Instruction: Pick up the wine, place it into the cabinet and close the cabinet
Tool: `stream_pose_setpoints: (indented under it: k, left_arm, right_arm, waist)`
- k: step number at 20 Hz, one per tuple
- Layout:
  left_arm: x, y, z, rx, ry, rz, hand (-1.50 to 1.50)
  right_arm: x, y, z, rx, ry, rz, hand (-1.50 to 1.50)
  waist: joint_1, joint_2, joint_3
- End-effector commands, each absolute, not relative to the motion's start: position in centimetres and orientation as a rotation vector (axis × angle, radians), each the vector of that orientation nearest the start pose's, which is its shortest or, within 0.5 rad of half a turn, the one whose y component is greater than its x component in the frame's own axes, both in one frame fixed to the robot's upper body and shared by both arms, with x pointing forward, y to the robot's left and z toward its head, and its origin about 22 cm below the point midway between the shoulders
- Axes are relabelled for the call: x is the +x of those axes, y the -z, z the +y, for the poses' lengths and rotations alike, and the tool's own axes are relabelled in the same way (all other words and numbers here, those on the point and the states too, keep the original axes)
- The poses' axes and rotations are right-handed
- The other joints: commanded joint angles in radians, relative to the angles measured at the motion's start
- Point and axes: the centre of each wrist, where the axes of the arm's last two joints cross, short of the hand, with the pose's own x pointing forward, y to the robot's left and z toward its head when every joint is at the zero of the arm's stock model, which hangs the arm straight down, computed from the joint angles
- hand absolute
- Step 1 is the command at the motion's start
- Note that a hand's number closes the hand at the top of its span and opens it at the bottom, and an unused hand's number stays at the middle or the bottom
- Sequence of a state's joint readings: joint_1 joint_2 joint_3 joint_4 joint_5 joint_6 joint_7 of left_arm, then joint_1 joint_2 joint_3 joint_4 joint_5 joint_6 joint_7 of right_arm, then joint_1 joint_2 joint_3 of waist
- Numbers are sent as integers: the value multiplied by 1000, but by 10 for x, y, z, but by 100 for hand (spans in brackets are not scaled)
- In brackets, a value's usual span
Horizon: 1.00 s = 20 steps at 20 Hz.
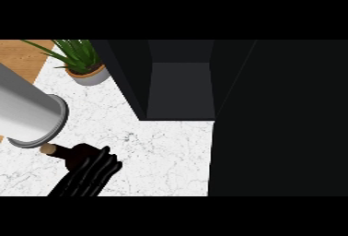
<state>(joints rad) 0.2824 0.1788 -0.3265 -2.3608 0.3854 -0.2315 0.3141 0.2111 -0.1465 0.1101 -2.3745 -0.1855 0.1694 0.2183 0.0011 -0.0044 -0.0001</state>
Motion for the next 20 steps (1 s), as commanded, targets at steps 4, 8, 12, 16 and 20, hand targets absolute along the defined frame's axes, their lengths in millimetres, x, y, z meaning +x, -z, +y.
stream_pose_setpoints:
  k: [4,8,12,16,20]
  left_arm:
    - [111,-167,197,-724,348,-1717,-150]
    - [99,-178,199,-700,303,-1721,-150]
    - [95,-192,203,-687,294,-1707,-150]
    - [103,-191,202,-634,253,-1704,-150]
    - [110,-194,207,-612,263,-1718,-150]
  right_arm:
    - [154,-169,-223,250,-255,-1924,-150]
    - [144,-174,-227,241,-250,-1927,-150]
    - [141,-184,-224,227,-278,-1933,-150]
    - [132,-178,-231,230,-268,-1929,-150]
    - [135,-186,-221,233,-251,-1939,-150]
  waist:
    - [7,3,0]
    - [7,1,0]
    - [7,0,1]
    - [-3,-1,2]
    - [1,-1,0]
